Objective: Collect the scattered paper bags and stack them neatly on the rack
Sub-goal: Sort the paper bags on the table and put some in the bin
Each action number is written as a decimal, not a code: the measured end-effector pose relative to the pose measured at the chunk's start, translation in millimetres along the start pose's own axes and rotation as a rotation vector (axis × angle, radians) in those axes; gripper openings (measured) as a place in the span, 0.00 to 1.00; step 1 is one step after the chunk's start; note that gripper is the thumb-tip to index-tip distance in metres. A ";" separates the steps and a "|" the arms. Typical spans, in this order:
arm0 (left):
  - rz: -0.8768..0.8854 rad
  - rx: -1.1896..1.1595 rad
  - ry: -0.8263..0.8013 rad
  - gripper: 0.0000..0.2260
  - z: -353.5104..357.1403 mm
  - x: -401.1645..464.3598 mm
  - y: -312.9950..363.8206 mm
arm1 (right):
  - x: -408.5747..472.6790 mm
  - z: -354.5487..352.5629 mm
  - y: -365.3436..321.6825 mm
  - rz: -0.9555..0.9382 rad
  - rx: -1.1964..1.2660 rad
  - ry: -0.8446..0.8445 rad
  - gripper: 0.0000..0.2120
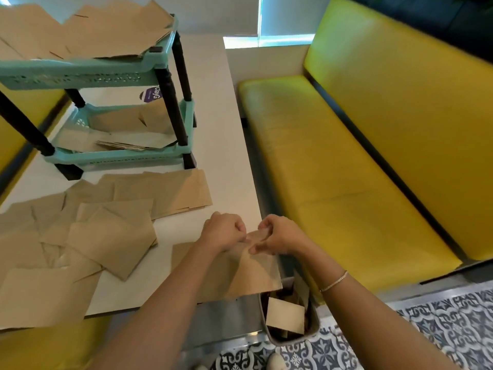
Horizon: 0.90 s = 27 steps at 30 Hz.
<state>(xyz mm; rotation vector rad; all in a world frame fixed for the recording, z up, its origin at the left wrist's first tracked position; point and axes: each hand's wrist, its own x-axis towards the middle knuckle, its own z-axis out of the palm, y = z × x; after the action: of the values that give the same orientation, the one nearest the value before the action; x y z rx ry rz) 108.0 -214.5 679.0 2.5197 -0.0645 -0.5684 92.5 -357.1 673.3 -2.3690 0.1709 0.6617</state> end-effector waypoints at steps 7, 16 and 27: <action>0.218 -0.188 0.107 0.08 6.9 5.4 48.2 | -24.7 -38.5 45.4 0.065 0.288 -0.013 0.02; 0.257 -0.240 0.113 0.08 43.0 6.4 86.5 | -26.3 -58.9 139.1 0.277 0.030 0.238 0.11; 0.217 -0.279 0.167 0.05 66.7 8.7 86.4 | 3.6 51.1 208.9 0.314 -0.403 -0.116 0.14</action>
<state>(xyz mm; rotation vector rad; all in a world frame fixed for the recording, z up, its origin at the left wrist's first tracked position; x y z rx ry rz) 94.7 -322.9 670.5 2.2417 -0.1812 -0.2585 14.5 -485.7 519.5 -2.7040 0.3960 1.0652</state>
